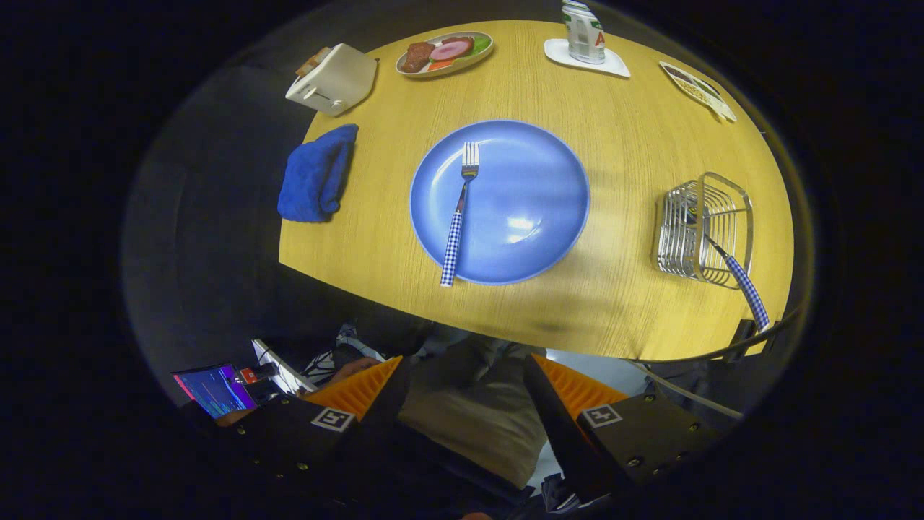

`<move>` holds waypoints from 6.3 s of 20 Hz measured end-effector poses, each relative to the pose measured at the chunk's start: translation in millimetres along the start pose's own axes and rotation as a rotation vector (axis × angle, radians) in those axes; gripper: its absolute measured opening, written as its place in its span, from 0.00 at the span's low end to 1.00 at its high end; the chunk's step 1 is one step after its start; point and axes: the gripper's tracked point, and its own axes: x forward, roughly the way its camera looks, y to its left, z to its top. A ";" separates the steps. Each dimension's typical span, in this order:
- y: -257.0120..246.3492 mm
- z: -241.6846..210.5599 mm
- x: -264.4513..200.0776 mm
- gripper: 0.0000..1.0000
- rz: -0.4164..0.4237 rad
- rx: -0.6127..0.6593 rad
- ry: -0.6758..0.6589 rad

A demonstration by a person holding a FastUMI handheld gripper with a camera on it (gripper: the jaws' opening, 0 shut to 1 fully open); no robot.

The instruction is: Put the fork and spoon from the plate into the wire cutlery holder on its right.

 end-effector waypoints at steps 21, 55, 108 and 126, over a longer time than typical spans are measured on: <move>16.1 77.6 92.2 0.98 -0.124 0.004 0.063; -49.6 23.7 -17.3 0.06 -0.139 -0.216 0.252; -205.6 -23.7 -136.5 1.00 -0.163 0.038 0.361; -59.7 149.6 -251.1 1.00 -0.311 -0.080 -1.268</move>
